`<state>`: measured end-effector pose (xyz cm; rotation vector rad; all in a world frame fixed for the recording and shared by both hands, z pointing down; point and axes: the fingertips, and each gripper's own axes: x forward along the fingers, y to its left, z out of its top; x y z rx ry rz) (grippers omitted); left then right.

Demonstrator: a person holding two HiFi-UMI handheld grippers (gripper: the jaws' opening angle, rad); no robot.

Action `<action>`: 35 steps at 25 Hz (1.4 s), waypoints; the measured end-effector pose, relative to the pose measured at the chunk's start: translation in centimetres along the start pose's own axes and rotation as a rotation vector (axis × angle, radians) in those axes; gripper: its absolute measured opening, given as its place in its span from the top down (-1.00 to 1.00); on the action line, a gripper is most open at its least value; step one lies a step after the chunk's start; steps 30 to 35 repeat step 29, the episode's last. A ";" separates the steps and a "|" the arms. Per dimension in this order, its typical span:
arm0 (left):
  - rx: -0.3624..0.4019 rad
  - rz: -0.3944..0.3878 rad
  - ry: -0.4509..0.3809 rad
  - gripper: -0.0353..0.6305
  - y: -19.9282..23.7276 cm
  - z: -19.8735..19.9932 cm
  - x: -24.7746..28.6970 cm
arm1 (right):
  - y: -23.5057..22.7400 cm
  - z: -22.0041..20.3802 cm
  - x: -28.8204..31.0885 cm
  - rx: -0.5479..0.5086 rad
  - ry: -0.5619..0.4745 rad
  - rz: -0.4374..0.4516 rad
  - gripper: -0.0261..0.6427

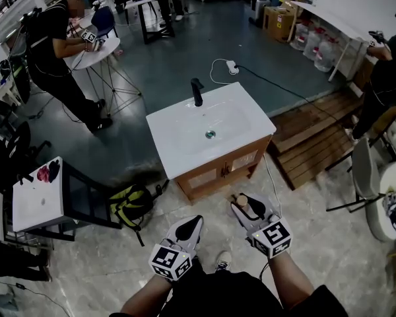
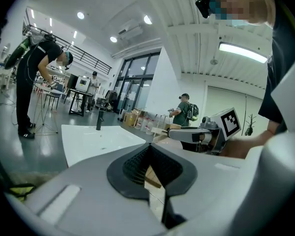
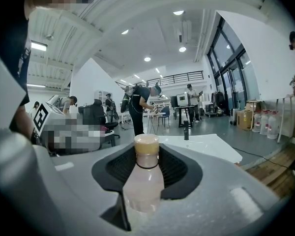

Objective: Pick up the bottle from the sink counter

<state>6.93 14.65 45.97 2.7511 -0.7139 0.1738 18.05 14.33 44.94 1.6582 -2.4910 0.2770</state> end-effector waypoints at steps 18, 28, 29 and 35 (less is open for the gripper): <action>0.010 -0.006 0.002 0.88 -2.0 -0.3 0.9 | -0.9 0.0 -1.9 -0.002 -0.015 -0.001 0.50; 0.014 -0.003 0.001 0.88 -2.4 -0.4 0.0 | -0.3 -0.1 -2.2 -0.008 -0.018 0.002 0.50; 0.015 -0.004 0.002 0.88 -2.5 -0.4 -0.1 | -0.2 0.0 -2.3 -0.009 -0.019 0.002 0.50; 0.015 -0.004 0.002 0.88 -2.5 -0.4 -0.1 | -0.2 0.0 -2.3 -0.009 -0.019 0.002 0.50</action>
